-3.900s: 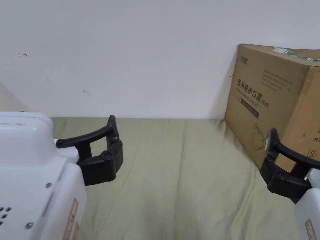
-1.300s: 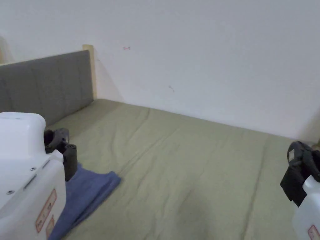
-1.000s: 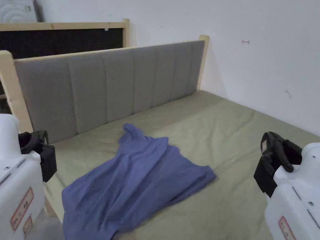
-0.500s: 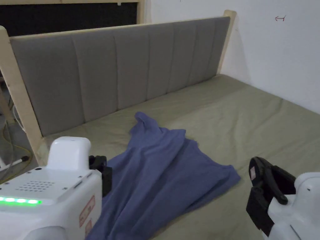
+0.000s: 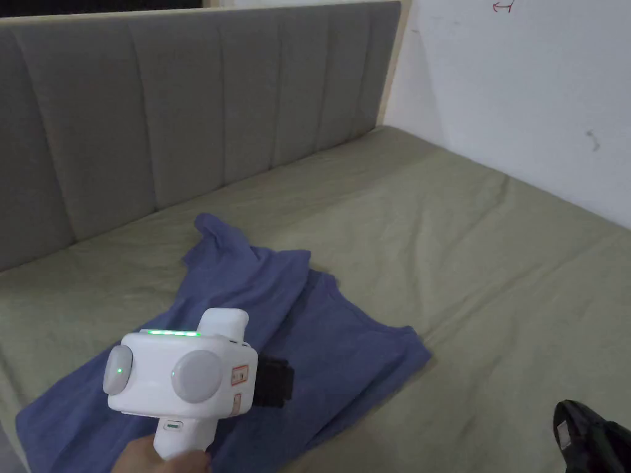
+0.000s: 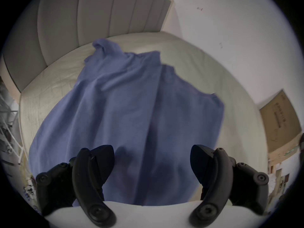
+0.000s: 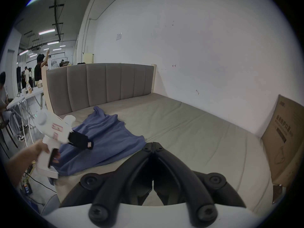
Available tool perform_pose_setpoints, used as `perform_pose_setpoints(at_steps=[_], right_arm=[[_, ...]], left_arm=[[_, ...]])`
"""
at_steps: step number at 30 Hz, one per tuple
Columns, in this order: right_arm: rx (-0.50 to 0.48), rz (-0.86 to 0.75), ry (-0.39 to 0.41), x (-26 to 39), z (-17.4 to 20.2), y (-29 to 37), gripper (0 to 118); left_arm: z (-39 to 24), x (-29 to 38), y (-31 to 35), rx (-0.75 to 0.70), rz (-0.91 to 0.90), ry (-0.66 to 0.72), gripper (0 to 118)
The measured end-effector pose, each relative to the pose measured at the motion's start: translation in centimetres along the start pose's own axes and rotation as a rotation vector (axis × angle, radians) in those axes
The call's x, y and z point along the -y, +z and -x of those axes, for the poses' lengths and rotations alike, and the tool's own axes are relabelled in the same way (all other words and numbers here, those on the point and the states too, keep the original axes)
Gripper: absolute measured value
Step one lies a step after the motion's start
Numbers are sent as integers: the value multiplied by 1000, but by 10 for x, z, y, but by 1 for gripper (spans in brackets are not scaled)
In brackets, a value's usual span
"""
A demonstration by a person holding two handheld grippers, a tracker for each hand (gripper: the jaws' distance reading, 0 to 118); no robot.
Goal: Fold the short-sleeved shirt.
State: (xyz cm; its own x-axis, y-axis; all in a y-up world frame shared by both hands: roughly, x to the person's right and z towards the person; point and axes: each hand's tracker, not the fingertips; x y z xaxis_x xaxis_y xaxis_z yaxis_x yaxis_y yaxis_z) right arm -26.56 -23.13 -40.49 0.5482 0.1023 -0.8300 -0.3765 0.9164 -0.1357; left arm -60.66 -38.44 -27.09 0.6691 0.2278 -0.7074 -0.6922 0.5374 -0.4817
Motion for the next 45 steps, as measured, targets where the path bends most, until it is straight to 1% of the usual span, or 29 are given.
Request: perform_pose_setpoints(at_steps=[2,3,6,7,9,10,11,12,13,14,15,16,17,18,19,20,21,23,27,30,31,33,34,37,41,43,45], right_arm=[[-11,7,-4,0,1,0,0],[-11,11,7,-1,5,0,0],[-7,17,46,-1,13,-1,0],[-11,19,43,3,10,-1,0],[-37,33,-2,6,9,-2,0],[-46,42,-27,7,9,-3,0],[-45,50,-37,12,8,-3,0],[-38,60,-40,14,9,-4,0],[-34,73,-35,16,9,-5,0],[-29,86,-31,19,10,-6,0],[-31,99,-28,23,10,-5,0],[-37,107,-27,26,9,-4,0],[-43,115,-30,29,8,-4,0],[-48,125,-37,31,6,-4,0],[-49,137,-50,33,5,-4,0],[-47,145,-64,34,3,-4,0],[-40,148,-73,35,0,-2,0],[-22,138,-94,36,-6,4,0],[30,132,-117,39,-25,20,0],[104,123,-137,43,-45,44,0],[138,118,-147,44,-52,55,0],[206,99,-163,49,-65,78,0],[244,92,-168,51,-73,92,0],[352,82,-180,51,-84,130,0],[467,46,-252,59,-100,187,0],[506,23,-275,64,-106,214,0],[553,15,-278,70,-110,240,0]], left_arm=[[-1,6,-11,-68,19,-36,100],[-2,9,-16,-63,21,-24,100],[3,17,-29,-39,6,2,107],[0,20,-30,-39,-5,1,108],[-8,25,-28,-96,-25,-35,108],[-12,27,-30,-119,-43,-68,107],[-15,25,-30,-140,-9,-75,104],[-17,20,-27,-149,6,-75,96],[-16,14,-22,-134,21,-53,69],[-15,12,-16,-102,22,9,24],[-8,9,-4,-47,-18,98,2],[1,10,-4,30,-45,234,2],[8,7,-3,23,-22,285,2],[10,7,-12,16,17,248,2],[7,10,-23,-15,50,161,2],[4,12,-27,-28,23,95,2],[1,14,-24,-27,3,98,2],[3,9,-16,-7,5,142,2],[13,7,3,104,-16,305,2],[7,3,26,176,-83,368,2],[3,-1,35,190,-107,359,2],[-19,-10,53,196,-164,265,2],[-35,-16,64,206,-195,193,2],[-89,-30,89,330,-208,103,2],[-182,-34,114,474,-231,-48,2],[-227,-25,121,565,-210,-91,2],[-269,-13,124,682,-164,-113,2]])
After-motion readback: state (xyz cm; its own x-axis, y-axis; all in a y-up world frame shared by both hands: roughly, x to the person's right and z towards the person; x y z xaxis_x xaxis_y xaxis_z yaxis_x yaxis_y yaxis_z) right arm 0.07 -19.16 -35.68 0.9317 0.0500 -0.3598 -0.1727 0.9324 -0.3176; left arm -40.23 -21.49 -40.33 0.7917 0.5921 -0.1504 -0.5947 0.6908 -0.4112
